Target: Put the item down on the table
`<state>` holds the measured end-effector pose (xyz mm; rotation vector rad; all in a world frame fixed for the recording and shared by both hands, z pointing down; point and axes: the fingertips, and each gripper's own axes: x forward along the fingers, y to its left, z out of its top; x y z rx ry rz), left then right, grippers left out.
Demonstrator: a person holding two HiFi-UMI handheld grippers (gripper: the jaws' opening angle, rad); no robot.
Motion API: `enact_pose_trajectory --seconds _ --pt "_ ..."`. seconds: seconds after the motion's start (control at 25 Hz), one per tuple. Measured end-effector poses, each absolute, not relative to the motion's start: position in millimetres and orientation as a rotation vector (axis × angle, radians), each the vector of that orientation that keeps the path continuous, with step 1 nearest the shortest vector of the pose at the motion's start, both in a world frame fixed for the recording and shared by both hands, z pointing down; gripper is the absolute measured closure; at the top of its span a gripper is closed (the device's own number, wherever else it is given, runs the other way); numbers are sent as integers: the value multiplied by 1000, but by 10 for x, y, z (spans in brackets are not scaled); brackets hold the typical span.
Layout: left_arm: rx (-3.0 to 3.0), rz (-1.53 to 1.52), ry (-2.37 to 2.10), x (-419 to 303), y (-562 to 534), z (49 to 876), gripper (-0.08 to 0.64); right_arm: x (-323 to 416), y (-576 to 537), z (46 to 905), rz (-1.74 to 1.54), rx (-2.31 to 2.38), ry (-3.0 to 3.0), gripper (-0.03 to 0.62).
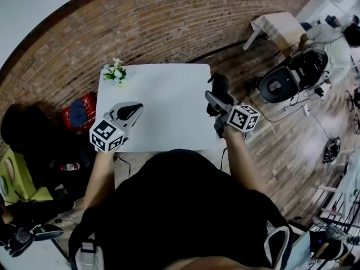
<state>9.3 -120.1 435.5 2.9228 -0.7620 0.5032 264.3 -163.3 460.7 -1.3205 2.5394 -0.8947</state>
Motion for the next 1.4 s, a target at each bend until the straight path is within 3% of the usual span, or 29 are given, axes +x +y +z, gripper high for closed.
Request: enact_pose_trajectory --seconds 1.4 --pt "2797 542 -988 -306 -1068 4354 549 2457 -1594 4738 -933 -1218 2619 244"
